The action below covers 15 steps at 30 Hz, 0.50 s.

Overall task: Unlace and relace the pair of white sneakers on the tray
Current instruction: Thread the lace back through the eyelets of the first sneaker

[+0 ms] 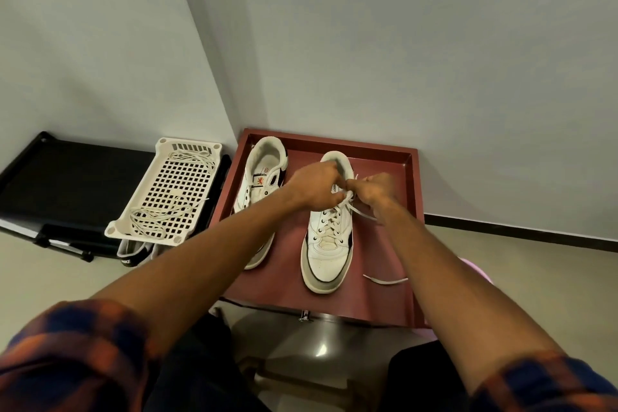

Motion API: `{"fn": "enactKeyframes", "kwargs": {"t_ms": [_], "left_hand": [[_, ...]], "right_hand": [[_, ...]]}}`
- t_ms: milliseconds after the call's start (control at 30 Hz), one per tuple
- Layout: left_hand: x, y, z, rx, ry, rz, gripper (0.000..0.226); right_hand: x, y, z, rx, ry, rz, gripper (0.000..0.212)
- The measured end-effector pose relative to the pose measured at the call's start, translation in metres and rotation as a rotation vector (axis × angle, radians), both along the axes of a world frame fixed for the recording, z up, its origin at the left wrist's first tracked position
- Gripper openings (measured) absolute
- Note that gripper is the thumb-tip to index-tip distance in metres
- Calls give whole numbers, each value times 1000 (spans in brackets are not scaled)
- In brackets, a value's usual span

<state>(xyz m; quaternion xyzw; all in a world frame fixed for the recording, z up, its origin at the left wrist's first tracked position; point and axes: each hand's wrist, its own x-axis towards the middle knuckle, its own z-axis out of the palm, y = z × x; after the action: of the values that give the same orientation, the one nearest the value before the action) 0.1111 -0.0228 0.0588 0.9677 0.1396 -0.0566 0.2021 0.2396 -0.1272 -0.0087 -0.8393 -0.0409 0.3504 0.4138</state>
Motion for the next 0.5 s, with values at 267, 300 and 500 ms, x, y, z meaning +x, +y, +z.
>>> {"fn": "enactKeyframes", "kwargs": {"t_ms": [267, 300, 500], "left_hand": [[-2, -2, -6, 66, -52, -32, 20], [-6, 0, -7, 63, -78, -38, 20], [-46, 29, -1, -231, -79, 62, 16]], "right_hand": [[13, 3, -23, 35, 25, 8, 45], [11, 3, -16, 23, 19, 4, 40], [-3, -3, 21, -48, -55, 6, 24]]}}
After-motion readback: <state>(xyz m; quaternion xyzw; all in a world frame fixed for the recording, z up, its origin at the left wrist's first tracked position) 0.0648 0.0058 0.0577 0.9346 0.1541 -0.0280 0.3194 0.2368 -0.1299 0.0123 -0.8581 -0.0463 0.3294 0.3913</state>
